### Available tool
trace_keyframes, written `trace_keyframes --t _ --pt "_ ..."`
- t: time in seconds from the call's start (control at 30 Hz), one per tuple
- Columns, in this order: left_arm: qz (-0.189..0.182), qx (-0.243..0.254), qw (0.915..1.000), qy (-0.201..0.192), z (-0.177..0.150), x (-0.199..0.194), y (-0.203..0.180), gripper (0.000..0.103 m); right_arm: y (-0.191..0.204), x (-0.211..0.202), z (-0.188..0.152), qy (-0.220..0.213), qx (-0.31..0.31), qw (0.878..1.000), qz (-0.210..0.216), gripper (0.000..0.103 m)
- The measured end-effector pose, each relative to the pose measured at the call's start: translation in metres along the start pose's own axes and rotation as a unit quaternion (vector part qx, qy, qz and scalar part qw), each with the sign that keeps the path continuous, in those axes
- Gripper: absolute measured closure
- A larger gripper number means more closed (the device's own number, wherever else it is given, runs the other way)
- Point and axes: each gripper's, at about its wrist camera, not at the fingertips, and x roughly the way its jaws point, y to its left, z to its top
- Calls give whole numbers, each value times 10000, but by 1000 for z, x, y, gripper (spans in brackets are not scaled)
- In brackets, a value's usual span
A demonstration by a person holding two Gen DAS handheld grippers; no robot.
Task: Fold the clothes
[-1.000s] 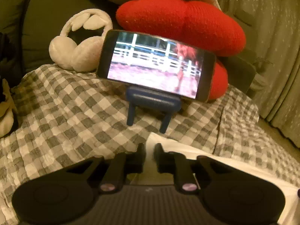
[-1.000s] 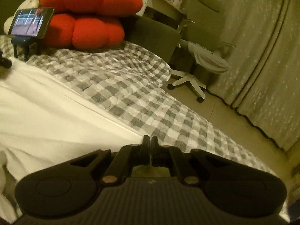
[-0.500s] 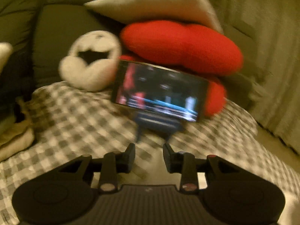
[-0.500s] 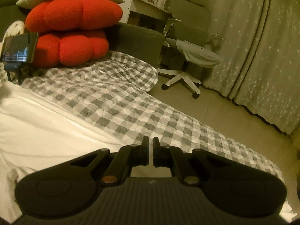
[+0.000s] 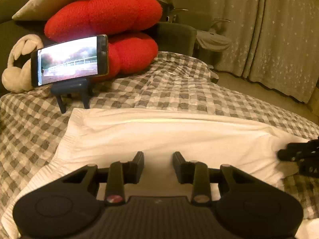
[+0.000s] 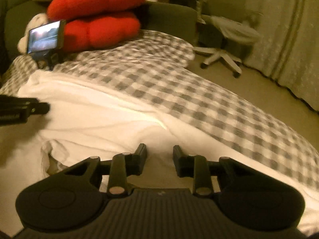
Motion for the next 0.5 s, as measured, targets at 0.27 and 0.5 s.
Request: trace_keyframes --t 0.27,0.5 --pt "-549 146 9980 -282 -2 -25 -19 63 -37 -11 -18 214 307 9991 -197 73" --pt "-747 511 9958 -147 -9 -21 -34 61 -41 -16 -24 234 237 9994 -59 100"
